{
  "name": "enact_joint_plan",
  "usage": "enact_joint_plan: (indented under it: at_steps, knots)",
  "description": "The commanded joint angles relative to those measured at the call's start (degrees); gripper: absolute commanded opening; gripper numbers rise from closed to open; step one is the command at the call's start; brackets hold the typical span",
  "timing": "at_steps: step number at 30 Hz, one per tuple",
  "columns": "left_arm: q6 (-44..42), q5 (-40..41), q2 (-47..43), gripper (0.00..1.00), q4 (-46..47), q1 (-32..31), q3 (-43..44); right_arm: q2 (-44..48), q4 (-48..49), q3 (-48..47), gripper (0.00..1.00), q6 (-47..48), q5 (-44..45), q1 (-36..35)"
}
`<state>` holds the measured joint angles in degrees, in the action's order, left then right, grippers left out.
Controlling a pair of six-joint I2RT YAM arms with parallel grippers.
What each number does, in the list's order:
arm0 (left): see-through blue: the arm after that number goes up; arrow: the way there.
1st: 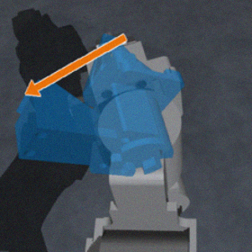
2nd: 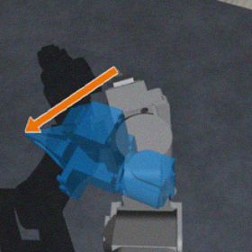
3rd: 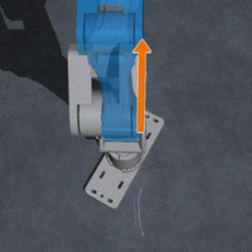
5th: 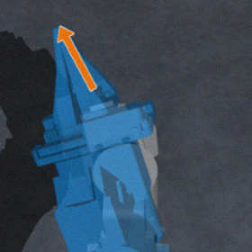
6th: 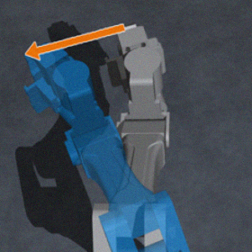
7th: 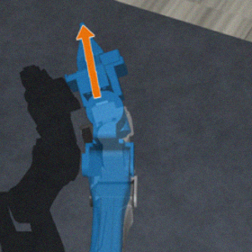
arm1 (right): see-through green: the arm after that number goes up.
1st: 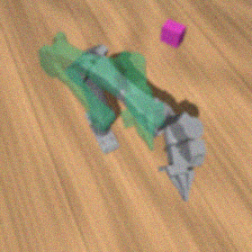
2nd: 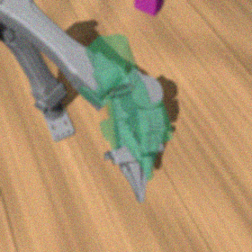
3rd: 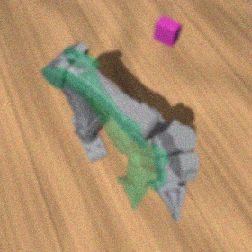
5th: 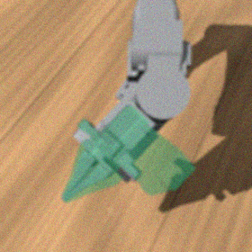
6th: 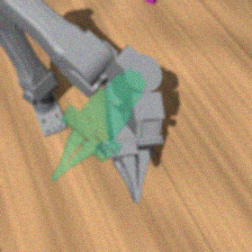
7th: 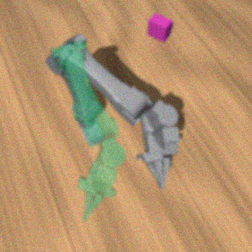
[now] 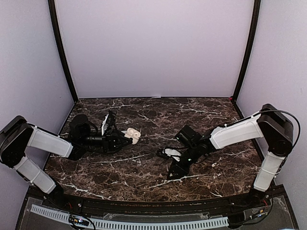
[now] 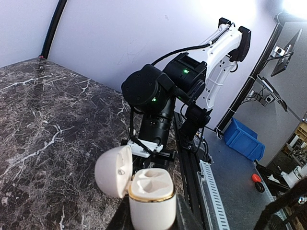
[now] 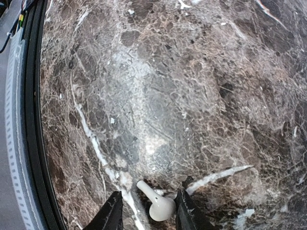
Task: Insert the wireless bluetooth earbuds into the charging case
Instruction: Adjust the right earbud at the center of the board.
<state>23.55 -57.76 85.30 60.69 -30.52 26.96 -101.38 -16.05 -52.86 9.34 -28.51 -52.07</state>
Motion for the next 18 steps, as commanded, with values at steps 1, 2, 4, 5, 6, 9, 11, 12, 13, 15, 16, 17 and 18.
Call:
enact_joint_plan:
  at_steps: [1, 2, 4, 5, 6, 9, 11, 12, 13, 15, 16, 17, 18]
  knots:
    - [-0.71, -1.34, -0.14, 0.15, 0.39, -0.06, 1.06, -1.83, -2.58, -0.14, 0.39, -0.89, 2.35, 0.22]
    - [-0.7, -1.4, -0.13, 0.15, 0.33, -0.05, 1.09, -1.9, -2.7, -0.17, 0.39, -1.01, 2.7, 0.22]
    - [-0.76, -1.39, -0.07, 0.15, 0.3, -0.06, 1.08, -1.9, -2.87, 0.01, 0.39, -1.08, 3.12, 0.15]
    - [-0.78, -1.45, -0.05, 0.15, 0.31, -0.06, 1.08, -1.83, -2.86, 0.12, 0.38, -0.97, 3.05, 0.13]
    - [-0.79, -1.51, -0.04, 0.15, 0.24, -0.04, 1.14, -1.68, -2.59, 0.42, 0.38, -0.85, 3.13, -0.01]
    - [-0.87, -1.42, 0.49, 0.15, -0.2, -0.01, 1.44, -0.53, -2.06, 1.42, 0.34, -0.65, 4.27, -0.75]
    - [-0.52, -1.84, 1.3, 0.15, 0.05, -0.06, 1.85, 0.39, -1.47, 2.13, 0.33, -0.71, 4.82, -1.52]
    - [-0.18, -2.09, 1.62, 0.15, 0.23, -0.04, 2.04, 0.98, -1.26, 2.56, 0.33, -0.79, 5.28, -1.91]
    - [0.05, -2.12, 1.7, 0.15, 0.58, -0.13, 2.05, 1.67, -0.99, 2.87, 0.33, -0.89, 5.69, -2.23]
    - [0.28, -1.95, 1.56, 0.15, 1.51, -0.15, 1.74, 2.66, -0.44, 3.33, 0.33, -1.52, 6.54, -2.71]
    - [0.27, -1.8, 1.4, 0.15, 1.56, -0.15, 1.63, 2.95, -0.3, 3.38, 0.33, -2.13, 6.92, -2.94]
    - [0.07, -1.76, 1.23, 0.15, 1.4, -0.13, 1.66, 3.19, -0.28, 3.49, 0.33, -2.87, 7.43, -3.05]
    - [-0.02, -1.75, 1.13, 0.15, 1.15, -0.15, 1.67, 3.47, -0.13, 3.58, 0.33, -3.63, 8.02, -3.37]
